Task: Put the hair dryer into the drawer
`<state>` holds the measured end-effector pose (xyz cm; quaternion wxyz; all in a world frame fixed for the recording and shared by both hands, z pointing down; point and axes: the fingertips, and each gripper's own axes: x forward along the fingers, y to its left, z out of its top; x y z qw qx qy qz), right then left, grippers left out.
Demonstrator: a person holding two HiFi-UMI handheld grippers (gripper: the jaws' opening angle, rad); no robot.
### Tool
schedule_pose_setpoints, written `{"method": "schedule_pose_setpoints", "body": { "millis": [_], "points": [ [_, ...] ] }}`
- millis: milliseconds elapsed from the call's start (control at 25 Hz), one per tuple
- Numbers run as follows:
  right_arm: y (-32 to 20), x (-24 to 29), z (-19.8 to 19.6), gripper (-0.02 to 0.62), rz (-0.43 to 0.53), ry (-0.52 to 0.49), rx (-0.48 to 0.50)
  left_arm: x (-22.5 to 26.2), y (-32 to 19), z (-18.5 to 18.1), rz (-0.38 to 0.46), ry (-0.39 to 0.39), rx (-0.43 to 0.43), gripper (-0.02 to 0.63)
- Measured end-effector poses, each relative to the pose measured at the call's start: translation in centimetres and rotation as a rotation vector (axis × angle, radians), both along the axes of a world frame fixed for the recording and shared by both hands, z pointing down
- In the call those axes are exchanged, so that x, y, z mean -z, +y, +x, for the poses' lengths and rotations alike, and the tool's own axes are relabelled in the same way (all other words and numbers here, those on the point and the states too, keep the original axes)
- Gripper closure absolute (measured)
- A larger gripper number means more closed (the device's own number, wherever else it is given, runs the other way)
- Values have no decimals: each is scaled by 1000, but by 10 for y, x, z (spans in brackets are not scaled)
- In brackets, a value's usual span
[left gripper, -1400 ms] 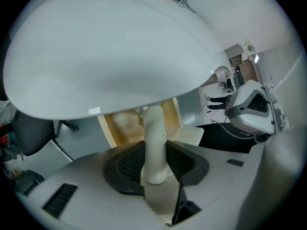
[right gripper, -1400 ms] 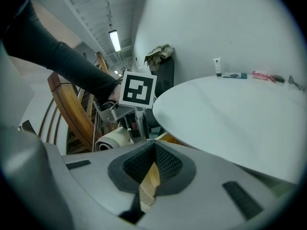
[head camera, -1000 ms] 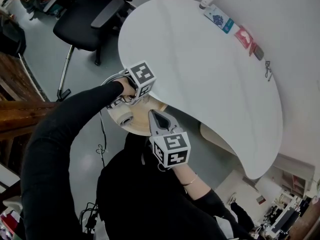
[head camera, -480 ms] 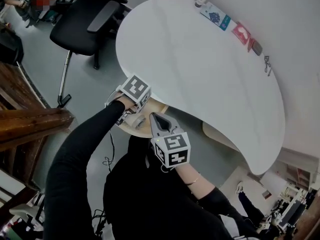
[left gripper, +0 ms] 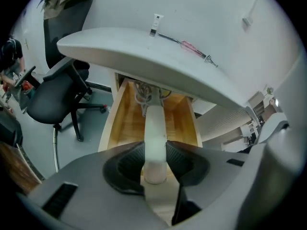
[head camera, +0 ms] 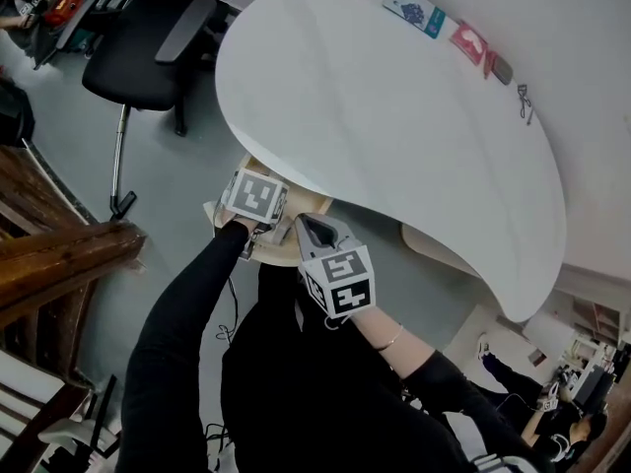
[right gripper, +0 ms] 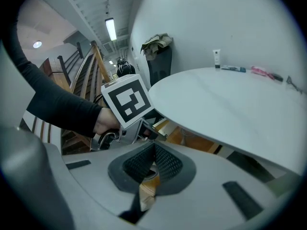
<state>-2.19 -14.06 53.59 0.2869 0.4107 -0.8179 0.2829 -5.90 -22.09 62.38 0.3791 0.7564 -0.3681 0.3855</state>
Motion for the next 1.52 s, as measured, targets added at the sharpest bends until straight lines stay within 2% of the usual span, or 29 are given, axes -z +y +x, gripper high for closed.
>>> {"method": "schedule_pose_setpoints", "body": {
  "millis": [440, 880, 1280, 1520],
  "points": [
    [-4, -27, 12, 594, -46, 71, 12, -25, -4, 5, 115, -33, -6, 454],
    [2, -33, 13, 594, -60, 83, -1, -49, 7, 8, 36, -104, -49, 454],
    [5, -35, 11, 594, -61, 94, 2, -56, 0, 1, 27, -124, -3, 453],
    [5, -35, 14, 594, -64, 97, -4, -63, -2, 1, 16, -140, -5, 453]
  ]
}}
